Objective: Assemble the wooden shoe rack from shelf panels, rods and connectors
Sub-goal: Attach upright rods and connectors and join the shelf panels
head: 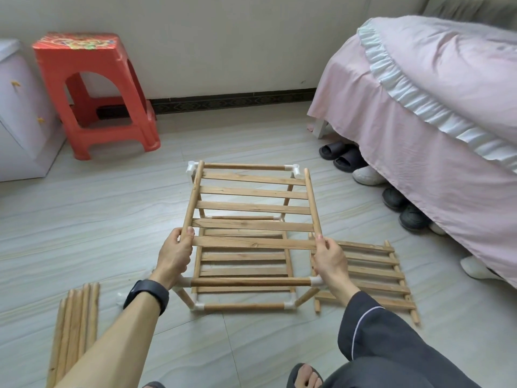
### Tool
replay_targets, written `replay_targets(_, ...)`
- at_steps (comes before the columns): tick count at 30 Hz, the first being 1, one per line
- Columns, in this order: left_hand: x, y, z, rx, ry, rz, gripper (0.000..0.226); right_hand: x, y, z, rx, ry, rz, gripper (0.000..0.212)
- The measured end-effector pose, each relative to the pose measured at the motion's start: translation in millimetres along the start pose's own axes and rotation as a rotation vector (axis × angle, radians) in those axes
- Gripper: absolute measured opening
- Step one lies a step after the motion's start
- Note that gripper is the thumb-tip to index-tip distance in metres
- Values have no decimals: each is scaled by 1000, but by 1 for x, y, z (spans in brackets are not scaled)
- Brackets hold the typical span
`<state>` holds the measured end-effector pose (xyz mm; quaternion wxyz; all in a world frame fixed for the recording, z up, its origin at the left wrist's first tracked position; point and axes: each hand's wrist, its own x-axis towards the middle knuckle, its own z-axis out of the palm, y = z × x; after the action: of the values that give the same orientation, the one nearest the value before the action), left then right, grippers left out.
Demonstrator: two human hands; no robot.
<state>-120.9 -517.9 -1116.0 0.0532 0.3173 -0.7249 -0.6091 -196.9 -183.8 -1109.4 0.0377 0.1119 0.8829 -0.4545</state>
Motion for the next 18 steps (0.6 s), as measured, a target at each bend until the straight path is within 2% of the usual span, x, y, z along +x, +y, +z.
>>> replay_targets(2,-1,0,0,12,-15,1,33,-2,2,-3,198,-57,87,37)
replay_targets(4,0,-1,-1,-66,4,-33,30,-3,1,-3,260,-102,92,34)
replay_targets(6,1,-2,-2,-120,23,-55,28,-4,1,-2,347,-106,102,33)
replay_targets(10,2,-1,2,-52,-33,-37,31,-5,2,-6,588,-69,202,29)
replay_targets(13,2,0,3,-39,-65,-47,29,-6,2,-9,652,-55,239,30)
replay_targets(18,0,1,1,-64,-102,-61,26,-7,-2,-9,621,-43,248,31)
